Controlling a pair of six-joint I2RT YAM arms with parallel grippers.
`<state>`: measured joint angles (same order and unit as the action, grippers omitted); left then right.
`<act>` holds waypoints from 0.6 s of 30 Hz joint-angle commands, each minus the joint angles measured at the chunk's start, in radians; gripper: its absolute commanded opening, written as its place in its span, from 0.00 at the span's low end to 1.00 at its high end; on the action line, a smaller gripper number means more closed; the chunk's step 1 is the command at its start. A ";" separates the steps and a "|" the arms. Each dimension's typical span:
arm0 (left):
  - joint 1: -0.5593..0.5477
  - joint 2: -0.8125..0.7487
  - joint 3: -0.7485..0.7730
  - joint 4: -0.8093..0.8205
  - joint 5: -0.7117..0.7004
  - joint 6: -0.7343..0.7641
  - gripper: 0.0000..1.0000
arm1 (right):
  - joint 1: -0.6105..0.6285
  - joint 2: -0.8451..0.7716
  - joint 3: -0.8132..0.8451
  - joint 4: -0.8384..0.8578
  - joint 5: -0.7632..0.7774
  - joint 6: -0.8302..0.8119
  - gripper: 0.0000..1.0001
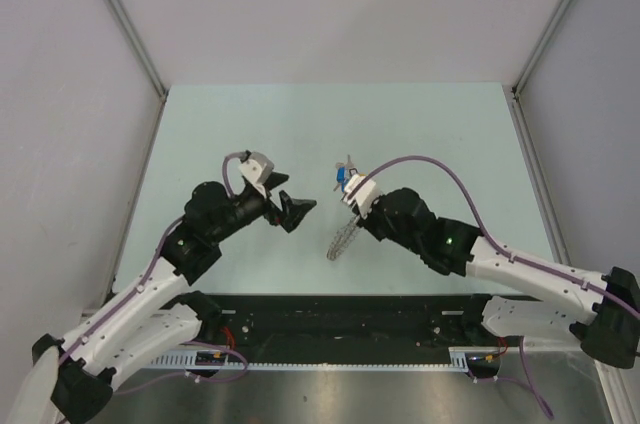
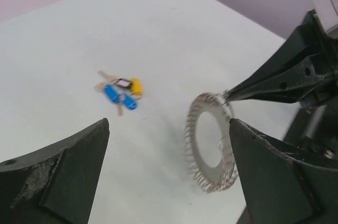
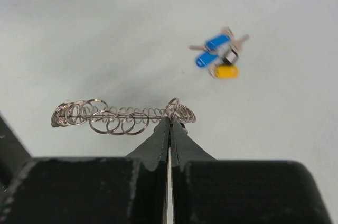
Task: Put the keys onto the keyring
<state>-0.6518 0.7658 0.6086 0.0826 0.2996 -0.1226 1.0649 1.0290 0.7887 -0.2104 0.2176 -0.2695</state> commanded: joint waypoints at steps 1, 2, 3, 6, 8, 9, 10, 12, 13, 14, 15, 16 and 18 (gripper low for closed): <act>0.127 -0.046 0.088 -0.179 -0.209 -0.072 1.00 | -0.184 0.031 0.089 0.026 0.069 0.098 0.00; 0.153 -0.052 0.091 -0.200 -0.221 -0.090 1.00 | -0.222 0.054 0.116 0.026 0.065 0.120 0.00; 0.173 -0.063 0.092 -0.219 -0.243 -0.097 1.00 | -0.255 0.069 0.127 0.028 0.059 0.127 0.00; 0.234 -0.080 0.066 -0.251 -0.298 -0.091 1.00 | -0.399 0.137 0.178 0.072 0.049 0.135 0.00; 0.250 -0.098 0.045 -0.247 -0.341 -0.086 1.00 | -0.504 0.210 0.228 0.117 0.048 0.135 0.00; 0.251 -0.106 0.024 -0.244 -0.352 -0.084 1.00 | -0.540 0.235 0.248 0.150 0.042 0.136 0.00; 0.251 -0.123 0.014 -0.241 -0.361 -0.084 1.00 | -0.574 0.267 0.262 0.167 0.031 0.142 0.00; 0.251 -0.140 0.005 -0.250 -0.375 -0.084 1.00 | -0.673 0.346 0.300 0.198 -0.010 0.179 0.00; 0.251 -0.155 0.005 -0.262 -0.381 -0.075 1.00 | -0.701 0.365 0.303 0.200 -0.027 0.190 0.00; 0.251 -0.166 0.005 -0.267 -0.405 -0.069 1.00 | -0.736 0.382 0.303 0.200 -0.043 0.202 0.00; 0.251 -0.174 0.005 -0.273 -0.418 -0.066 1.00 | -0.749 0.413 0.305 0.200 -0.058 0.213 0.00; 0.251 -0.183 0.005 -0.277 -0.436 -0.060 1.00 | -0.758 0.425 0.304 0.191 -0.063 0.239 0.00; 0.251 -0.210 -0.003 -0.284 -0.470 -0.057 1.00 | -0.764 0.450 0.304 0.128 -0.069 0.260 0.00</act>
<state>-0.4061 0.6041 0.6121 -0.1902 -0.0734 -0.1825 0.3111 1.4452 1.0576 -0.0765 0.2005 -0.0864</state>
